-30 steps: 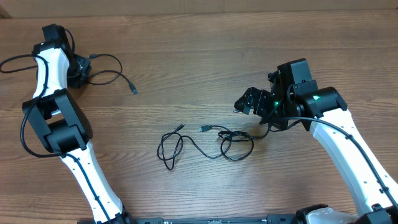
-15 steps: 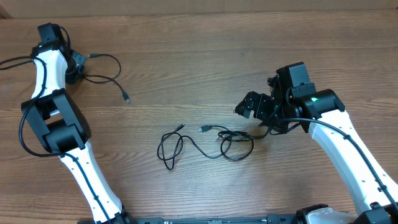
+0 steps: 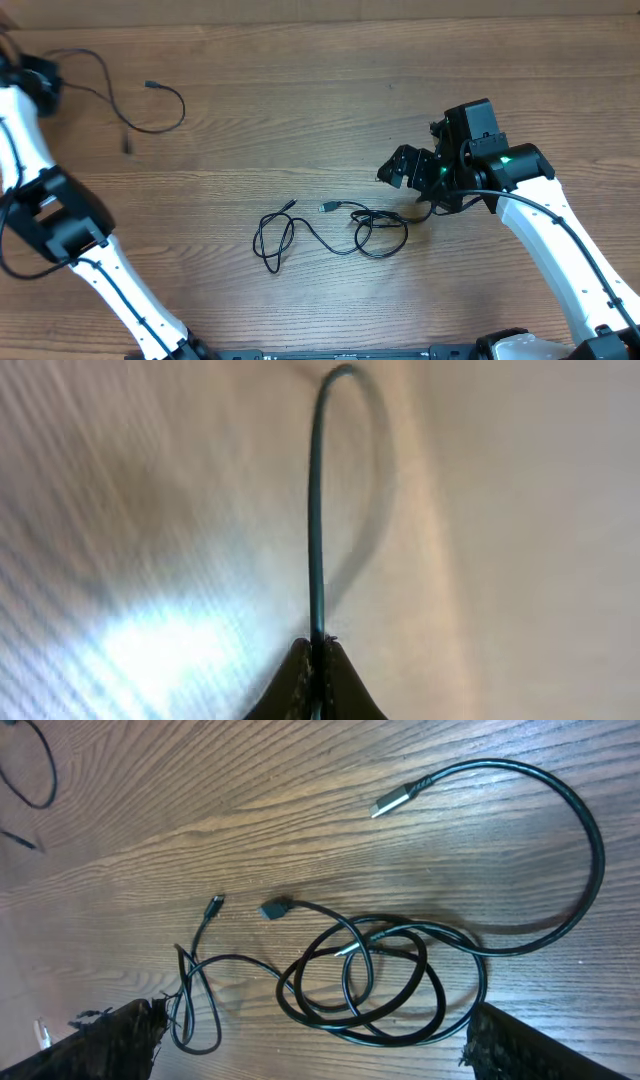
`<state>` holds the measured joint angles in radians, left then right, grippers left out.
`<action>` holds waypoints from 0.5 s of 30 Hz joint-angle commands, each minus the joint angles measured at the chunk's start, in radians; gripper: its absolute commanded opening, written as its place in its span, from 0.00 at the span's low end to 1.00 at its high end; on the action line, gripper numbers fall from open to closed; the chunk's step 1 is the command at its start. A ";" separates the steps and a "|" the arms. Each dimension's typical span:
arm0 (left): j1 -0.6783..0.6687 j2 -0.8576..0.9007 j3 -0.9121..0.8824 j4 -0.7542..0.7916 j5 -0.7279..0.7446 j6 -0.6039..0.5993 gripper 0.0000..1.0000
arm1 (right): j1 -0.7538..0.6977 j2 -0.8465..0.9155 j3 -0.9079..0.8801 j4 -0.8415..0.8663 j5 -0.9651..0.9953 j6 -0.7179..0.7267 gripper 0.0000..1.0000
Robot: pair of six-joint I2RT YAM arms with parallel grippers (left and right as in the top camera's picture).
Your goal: Untangle cables
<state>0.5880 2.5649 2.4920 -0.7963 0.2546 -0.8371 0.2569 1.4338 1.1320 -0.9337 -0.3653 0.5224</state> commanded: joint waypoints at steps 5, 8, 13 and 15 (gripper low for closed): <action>0.007 -0.007 0.067 -0.091 0.101 0.014 1.00 | 0.004 0.005 -0.008 0.008 0.006 -0.006 0.97; -0.007 -0.006 0.067 -0.168 0.082 0.121 1.00 | 0.004 0.005 -0.008 0.008 0.006 -0.006 0.97; -0.035 -0.006 0.066 -0.398 -0.069 0.187 1.00 | 0.004 0.005 -0.008 0.008 0.006 -0.006 0.97; -0.049 -0.006 0.063 -0.485 -0.201 0.188 1.00 | 0.004 0.005 -0.008 0.006 0.006 -0.006 0.97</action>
<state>0.5606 2.5645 2.5534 -1.1961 0.2573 -0.7136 0.2569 1.4338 1.1320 -0.9306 -0.3656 0.5224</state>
